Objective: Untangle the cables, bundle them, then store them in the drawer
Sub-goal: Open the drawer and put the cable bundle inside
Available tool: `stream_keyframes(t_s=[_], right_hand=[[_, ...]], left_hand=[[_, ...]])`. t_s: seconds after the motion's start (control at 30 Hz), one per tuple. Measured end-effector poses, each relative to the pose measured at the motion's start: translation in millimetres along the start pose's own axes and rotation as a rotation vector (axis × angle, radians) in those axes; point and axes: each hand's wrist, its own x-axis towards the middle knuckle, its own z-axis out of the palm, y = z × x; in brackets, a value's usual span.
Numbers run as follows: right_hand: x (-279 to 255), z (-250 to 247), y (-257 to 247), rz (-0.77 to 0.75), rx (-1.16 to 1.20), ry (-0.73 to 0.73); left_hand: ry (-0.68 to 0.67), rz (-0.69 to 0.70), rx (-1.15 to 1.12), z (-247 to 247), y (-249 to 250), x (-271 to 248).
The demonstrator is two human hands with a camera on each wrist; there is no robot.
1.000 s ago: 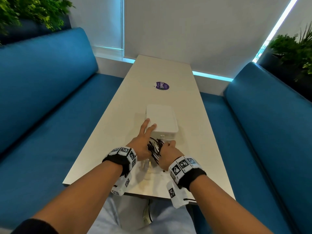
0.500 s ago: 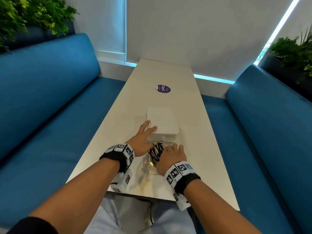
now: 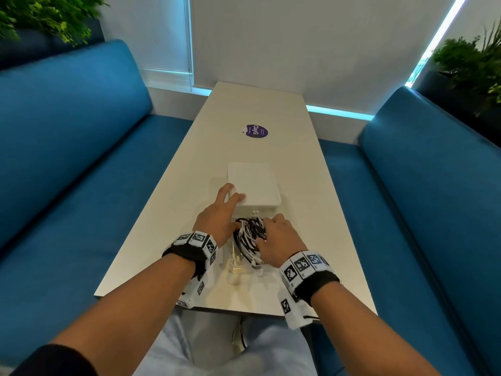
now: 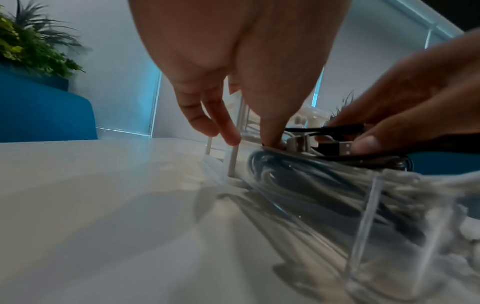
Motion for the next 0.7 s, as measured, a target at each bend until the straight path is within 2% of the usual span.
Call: stream_keyframes(t_s=[0.1, 0.23, 0.37, 0.43, 0.57, 0.7], right_hand=[[2, -6, 5, -0.140, 0.055, 0.036], [0, 4, 9, -0.281, -0.018, 0.011], [-1, 8, 8, -0.265, -0.120, 0.043], [0, 9, 6, -0.258, -0.170, 0.052], [7, 14, 0, -0.197, -0.115, 0.037], [10, 14, 0, -0.191, -0.072, 0.015]], left_hand=[[0.017, 0.002, 0.058, 3, 3, 1], [0.058, -0.006, 0.152, 7, 9, 1], [0.060, 0.007, 0.182, 10, 9, 5], [0.017, 0.041, 0.052, 11, 3, 4], [-0.110, 0.066, -0.215, -1, -6, 6], [-0.011, 0.077, -0.106, -2, -6, 10]])
